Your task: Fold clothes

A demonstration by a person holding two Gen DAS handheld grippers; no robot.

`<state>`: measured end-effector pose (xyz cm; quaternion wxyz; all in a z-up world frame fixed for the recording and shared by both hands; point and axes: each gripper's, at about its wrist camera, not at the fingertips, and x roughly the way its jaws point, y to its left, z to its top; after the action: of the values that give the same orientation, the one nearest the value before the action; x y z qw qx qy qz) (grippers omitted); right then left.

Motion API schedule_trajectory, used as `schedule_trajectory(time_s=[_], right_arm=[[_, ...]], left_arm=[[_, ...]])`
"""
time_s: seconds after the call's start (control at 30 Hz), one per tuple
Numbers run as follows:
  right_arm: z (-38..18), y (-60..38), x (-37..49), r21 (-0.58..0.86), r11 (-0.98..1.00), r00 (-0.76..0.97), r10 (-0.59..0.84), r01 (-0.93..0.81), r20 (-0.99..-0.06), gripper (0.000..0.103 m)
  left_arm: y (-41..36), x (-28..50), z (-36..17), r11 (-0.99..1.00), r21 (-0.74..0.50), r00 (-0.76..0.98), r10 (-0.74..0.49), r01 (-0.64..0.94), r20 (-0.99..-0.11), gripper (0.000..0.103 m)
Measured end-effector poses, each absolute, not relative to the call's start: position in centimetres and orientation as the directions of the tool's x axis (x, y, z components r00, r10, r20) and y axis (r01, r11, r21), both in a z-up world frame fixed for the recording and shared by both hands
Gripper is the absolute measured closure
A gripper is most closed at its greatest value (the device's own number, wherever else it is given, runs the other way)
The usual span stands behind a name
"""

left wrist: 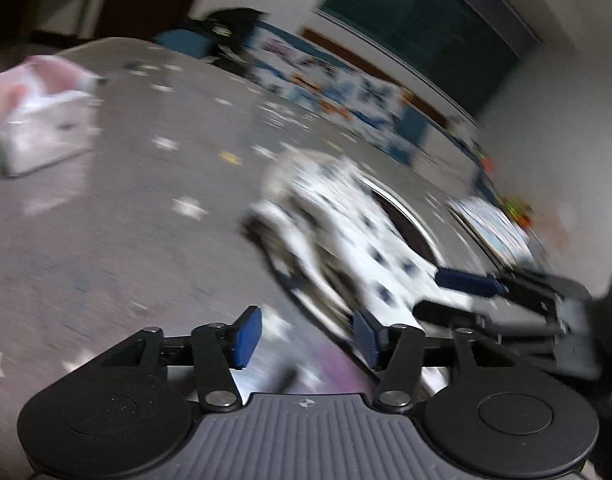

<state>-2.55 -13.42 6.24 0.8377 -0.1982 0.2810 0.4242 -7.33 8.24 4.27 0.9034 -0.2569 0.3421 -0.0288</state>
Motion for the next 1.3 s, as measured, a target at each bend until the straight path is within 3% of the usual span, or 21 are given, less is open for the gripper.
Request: schedule_trajectory(time_s=[0.27,0.43,0.57,0.8,1.1,1.2,1.3], right_arm=[[3.7,-4.8,-0.8,-0.239,0.486,0.503,0.537,-0.84,-0.677,0.047],[1.8,-2.7,-0.6,-0.34,0.495,0.575,0.467,-0.8,-0.672,0.047],[0.7,-2.3,-0.7,-0.331,0.486,0.562,0.473,-0.809,-0.678,0.048],[0.9,-3.4,0.5,-0.282,0.518,0.55,0.489,-0.808,-0.677,0.073],[2.7,-6.8,2.1,-0.076,0.565,0.465,0.587,-0.822,-0.663,0.092],[2.5,-7.0,1.9,-0.104,0.566,0.485,0.58,-0.818,-0.654,0.087],[2.4,-7.0,1.5,-0.13,0.559,0.499,0.582,-0.819,-0.643,0.067]], left_arm=[[12.6,-5.8,3.8,0.812,-0.526,0.785,-0.147,-0.252,-0.602,0.039],[13.5,-4.6,3.2,0.787,-0.557,0.784,-0.159,-0.267,-0.601,0.037],[13.8,-3.7,2.7,0.765,-0.583,0.777,-0.181,-0.274,-0.602,0.036],[14.2,-2.2,1.8,0.693,-0.666,0.77,-0.255,-0.277,-0.585,0.035],[14.6,-1.1,0.5,0.562,-0.781,0.774,-0.353,-0.273,-0.525,0.034],[14.6,-1.1,0.4,0.546,-0.788,0.778,-0.35,-0.284,-0.523,0.034],[14.5,-1.2,0.5,0.547,-0.787,0.779,-0.346,-0.285,-0.523,0.034]])
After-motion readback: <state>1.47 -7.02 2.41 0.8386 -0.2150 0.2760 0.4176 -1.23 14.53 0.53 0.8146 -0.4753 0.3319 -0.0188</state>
